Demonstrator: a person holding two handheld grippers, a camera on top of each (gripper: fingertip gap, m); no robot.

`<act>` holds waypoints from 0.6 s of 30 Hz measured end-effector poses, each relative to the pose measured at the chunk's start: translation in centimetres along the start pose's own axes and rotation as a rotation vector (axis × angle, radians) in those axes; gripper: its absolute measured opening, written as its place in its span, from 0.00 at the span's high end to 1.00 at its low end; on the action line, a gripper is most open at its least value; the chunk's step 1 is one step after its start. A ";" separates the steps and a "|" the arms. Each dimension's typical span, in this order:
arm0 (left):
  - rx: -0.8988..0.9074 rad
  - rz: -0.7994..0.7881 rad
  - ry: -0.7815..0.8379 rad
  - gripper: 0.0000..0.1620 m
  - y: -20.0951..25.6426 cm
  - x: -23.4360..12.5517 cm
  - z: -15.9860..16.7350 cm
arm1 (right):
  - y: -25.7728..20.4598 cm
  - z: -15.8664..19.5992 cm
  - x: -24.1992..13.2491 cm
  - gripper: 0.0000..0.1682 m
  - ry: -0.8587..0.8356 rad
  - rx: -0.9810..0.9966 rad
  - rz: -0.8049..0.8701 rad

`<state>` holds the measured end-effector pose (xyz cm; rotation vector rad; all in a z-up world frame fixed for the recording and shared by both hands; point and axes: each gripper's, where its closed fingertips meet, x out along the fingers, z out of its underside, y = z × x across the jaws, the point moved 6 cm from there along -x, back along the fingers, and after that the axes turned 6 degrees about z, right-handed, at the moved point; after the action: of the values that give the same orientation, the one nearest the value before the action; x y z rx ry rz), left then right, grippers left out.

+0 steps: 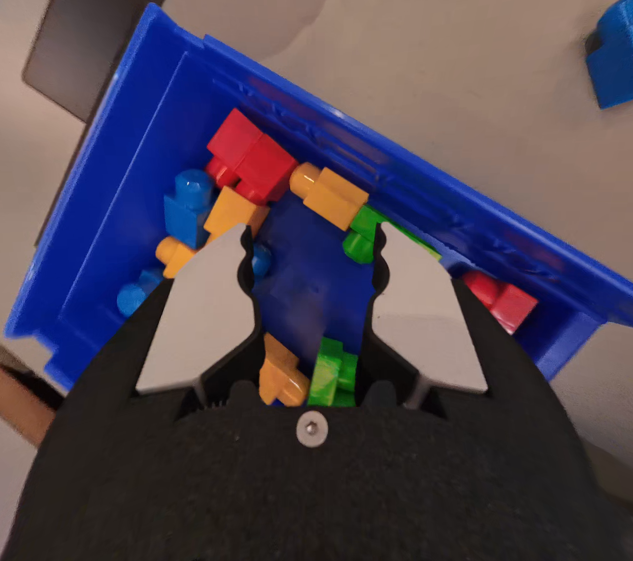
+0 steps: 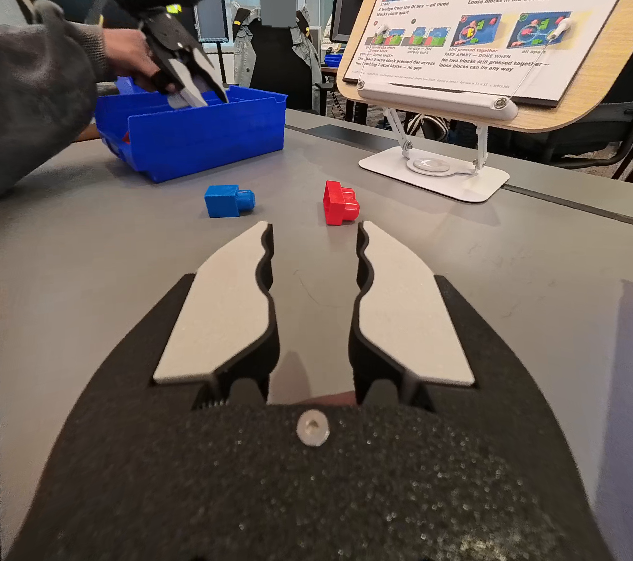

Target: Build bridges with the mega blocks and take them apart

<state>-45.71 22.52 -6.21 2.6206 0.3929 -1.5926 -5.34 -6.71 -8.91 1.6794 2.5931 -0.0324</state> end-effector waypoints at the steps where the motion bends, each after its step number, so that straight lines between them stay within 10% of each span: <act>1: 0.019 0.030 -0.014 0.60 -0.6 0.7 -0.2 | 0.0 0.0 0.0 0.72 0.002 -0.002 0.004; 18: 0.294 0.237 -0.236 0.62 -0.5 5.3 -0.5 | 0.1 0.1 0.2 0.73 -0.017 -0.007 0.021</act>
<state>-43.03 24.07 -10.62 2.5042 -0.1711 -1.9683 -5.38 -6.48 -9.00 1.6968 2.5599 -0.0373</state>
